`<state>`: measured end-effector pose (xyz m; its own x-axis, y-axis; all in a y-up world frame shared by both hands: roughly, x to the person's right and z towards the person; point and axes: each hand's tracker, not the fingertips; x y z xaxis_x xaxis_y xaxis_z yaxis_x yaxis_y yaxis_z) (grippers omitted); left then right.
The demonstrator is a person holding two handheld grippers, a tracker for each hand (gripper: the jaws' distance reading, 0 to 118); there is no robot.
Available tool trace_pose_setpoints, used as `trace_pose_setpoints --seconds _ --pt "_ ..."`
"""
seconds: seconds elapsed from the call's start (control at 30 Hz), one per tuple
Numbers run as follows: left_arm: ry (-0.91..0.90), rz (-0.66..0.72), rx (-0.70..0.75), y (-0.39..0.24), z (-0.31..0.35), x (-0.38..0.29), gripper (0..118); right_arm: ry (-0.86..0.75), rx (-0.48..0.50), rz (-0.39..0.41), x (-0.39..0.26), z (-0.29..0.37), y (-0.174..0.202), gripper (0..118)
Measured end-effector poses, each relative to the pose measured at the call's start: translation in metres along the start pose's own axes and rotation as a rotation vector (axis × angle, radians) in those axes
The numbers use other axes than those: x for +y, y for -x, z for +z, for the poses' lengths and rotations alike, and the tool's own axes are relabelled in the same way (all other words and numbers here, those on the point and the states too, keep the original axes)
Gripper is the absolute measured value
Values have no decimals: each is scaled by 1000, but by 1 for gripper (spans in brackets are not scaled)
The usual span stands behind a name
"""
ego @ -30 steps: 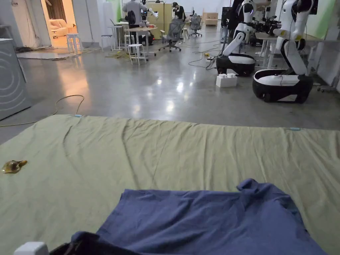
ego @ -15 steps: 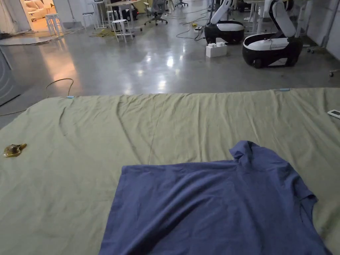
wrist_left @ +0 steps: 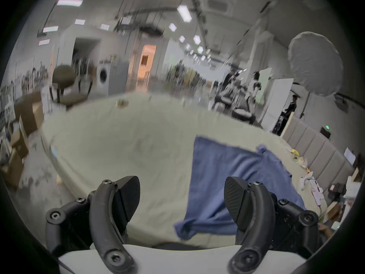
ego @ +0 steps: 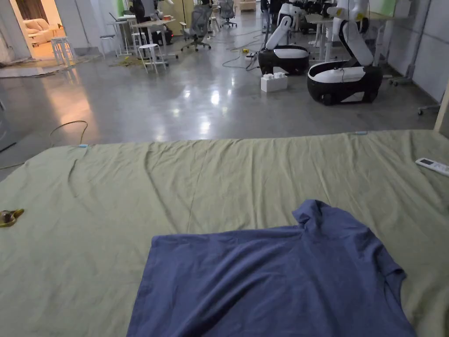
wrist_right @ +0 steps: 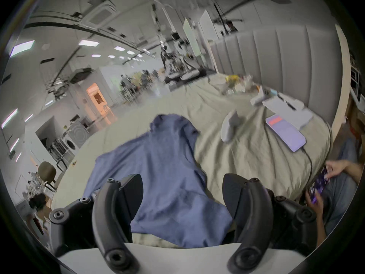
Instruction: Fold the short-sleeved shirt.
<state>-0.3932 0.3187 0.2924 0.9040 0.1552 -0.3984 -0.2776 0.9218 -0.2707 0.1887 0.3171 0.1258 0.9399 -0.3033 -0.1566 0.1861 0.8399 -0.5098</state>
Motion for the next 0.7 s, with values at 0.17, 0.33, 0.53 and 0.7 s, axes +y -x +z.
trace_pose_setpoints --seconds 0.17,0.33,0.53,0.7 --pt "-191 -225 -52 -68 41 37 88 -195 92 191 26 39 52 85" --pt "-325 -327 -138 -122 69 57 85 -396 154 375 36 59 78 86" --pt "-363 -373 -126 -162 79 60 19 -406 191 360 32 58 87 74" --pt "-356 -409 -173 -168 84 58 1 -334 190 306 22 51 87 1"
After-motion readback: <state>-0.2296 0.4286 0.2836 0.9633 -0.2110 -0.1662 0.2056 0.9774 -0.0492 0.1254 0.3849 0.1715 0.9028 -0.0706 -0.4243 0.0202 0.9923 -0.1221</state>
